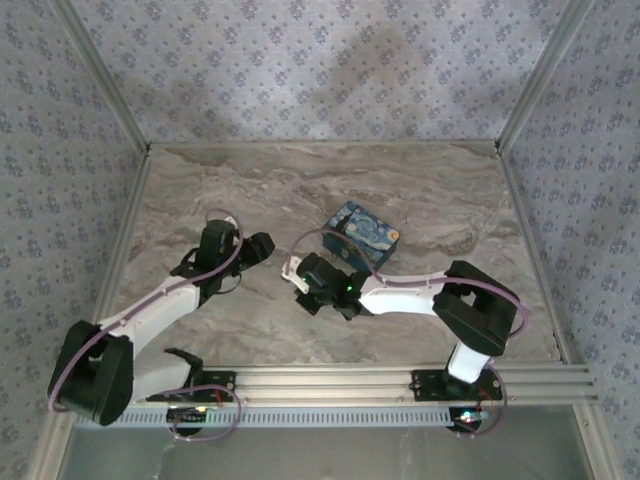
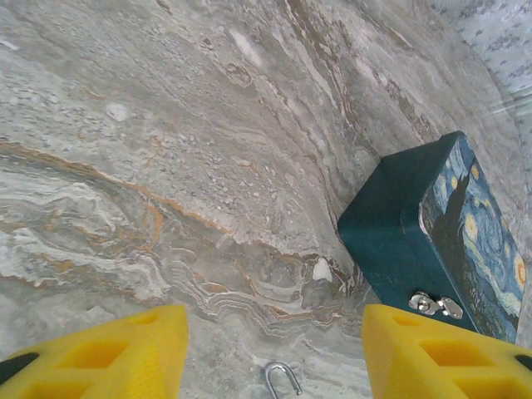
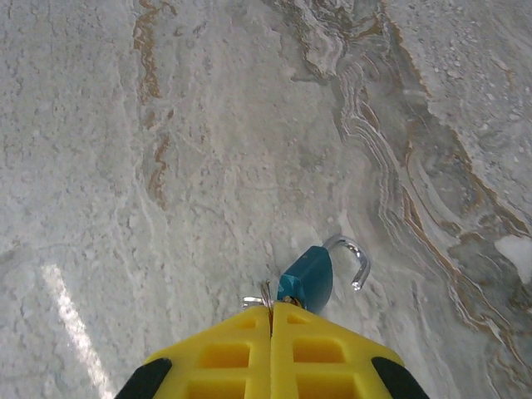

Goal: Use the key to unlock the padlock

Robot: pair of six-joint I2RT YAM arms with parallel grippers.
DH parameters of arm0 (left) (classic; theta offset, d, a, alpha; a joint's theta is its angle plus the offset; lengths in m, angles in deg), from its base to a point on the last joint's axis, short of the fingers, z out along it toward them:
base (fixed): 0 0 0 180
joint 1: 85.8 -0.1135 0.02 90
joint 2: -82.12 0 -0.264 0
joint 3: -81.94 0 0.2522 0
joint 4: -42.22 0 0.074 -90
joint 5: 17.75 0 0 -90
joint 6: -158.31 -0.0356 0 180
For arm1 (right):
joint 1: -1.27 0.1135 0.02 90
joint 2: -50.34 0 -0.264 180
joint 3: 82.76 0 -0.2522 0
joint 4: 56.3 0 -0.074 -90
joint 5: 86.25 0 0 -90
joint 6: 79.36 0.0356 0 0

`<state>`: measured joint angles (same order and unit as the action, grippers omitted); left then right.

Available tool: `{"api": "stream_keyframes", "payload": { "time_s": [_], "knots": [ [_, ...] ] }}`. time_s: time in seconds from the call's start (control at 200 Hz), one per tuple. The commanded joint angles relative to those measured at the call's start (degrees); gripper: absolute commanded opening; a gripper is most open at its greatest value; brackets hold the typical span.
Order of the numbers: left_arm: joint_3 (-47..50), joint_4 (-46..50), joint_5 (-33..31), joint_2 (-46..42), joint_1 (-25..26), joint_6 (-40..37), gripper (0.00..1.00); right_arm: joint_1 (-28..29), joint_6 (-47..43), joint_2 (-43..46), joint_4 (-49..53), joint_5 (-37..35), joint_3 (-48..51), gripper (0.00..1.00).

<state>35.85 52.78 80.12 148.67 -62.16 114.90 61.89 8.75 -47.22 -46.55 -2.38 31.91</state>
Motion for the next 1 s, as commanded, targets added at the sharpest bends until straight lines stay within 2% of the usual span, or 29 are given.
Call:
{"api": "stream_keyframes", "payload": {
  "time_s": [0.0, 0.145, 0.36, 0.54, 0.545, 0.55, 0.56, 0.565, 0.58, 0.62, 0.645, 0.66, 0.854, 0.939, 0.994],
  "knots": [
    [0.9, 1.33, -1.51, -2.5, -0.69, 0.32, 0.58, 0.63, 1.43, -1.41, -0.23, 0.47, -2.28, 0.03],
    [0.68, 3.72, -2.54, -4.1, -0.79, 0.1, 0.59, 0.64, 2.5, -0.1, 1.13, -1.65, -1.98, 0.32],
    [-0.81, 8.2, -3.52, -6.02, -0.96, -1.04, 0.6, -0.23, 2.88, 6.49, 4.62, -5.28, -0.11, 0.44],
    [-4.06, 15.44, -6.14, -7.26, -0.99, -4.72, 0.62, -4.05, 5.74, 14.45, 10.24, -6.53, 1.22, 0.59],
    [-4.19, 15.6, -6.22, -7.28, -0.97, -4.83, 0.63, -4.12, 5.79, 14.7, 10.33, -6.53, 1.26, 0.6],
    [-4.25, 15.82, -6.3, -7.34, -0.97, -4.92, 0.63, -4.29, 5.86, 14.95, 10.51, -6.53, 1.32, 0.66],
    [-4.41, 16.13, -6.5, -7.38, -0.96, -5.1, 0.64, -4.55, 5.92, 15.38, 10.69, -6.59, 1.41, 0.89],
    [-4.54, 16.26, -6.57, -7.43, -0.96, -5.23, 0.65, -4.68, 5.92, 15.6, 10.82, -6.56, 1.49, 0.94],
    [-4.76, 16.85, -6.9, -7.47, -0.96, -5.55, 0.67, -5.09, 6.05, 16.27, 11.16, -6.65, 1.6, 0.99],
    [-5.54, 18.11, -7.62, -7.65, -1.01, -6.42, 0.71, -6.19, 6.27, 18.08, 11.93, -6.79, 2.03, 1.0],
    [-6.05, 18.77, -7.99, -7.73, -1.05, -7.12, 0.96, -7.01, 6.36, 19.3, 12.21, -6.75, 2.36, 1.0],
    [-6.29, 19.09, -8.28, -7.74, -1.03, -7.51, 0.99, -7.41, 6.37, 19.92, 12.37, -6.86, 2.53, 1.0],
    [-12.22, 24.85, -13.84, -6.47, -1.14, -14.3, 1.0, -17.01, 10.27, 28.18, 14.48, -7.45, 4.26, 1.0],
    [-15.37, 27.01, -20.02, -5.26, -1.23, -18.06, 1.0, -22.66, 12.85, 30.72, 14.82, -8.58, 4.86, 1.0],
    [-16.75, 27.34, -24.3, -4.36, -1.39, -20.74, 1.0, -25.99, 14.09, 32.08, 14.04, -12.47, 5.65, 1.0]
  ]
}}
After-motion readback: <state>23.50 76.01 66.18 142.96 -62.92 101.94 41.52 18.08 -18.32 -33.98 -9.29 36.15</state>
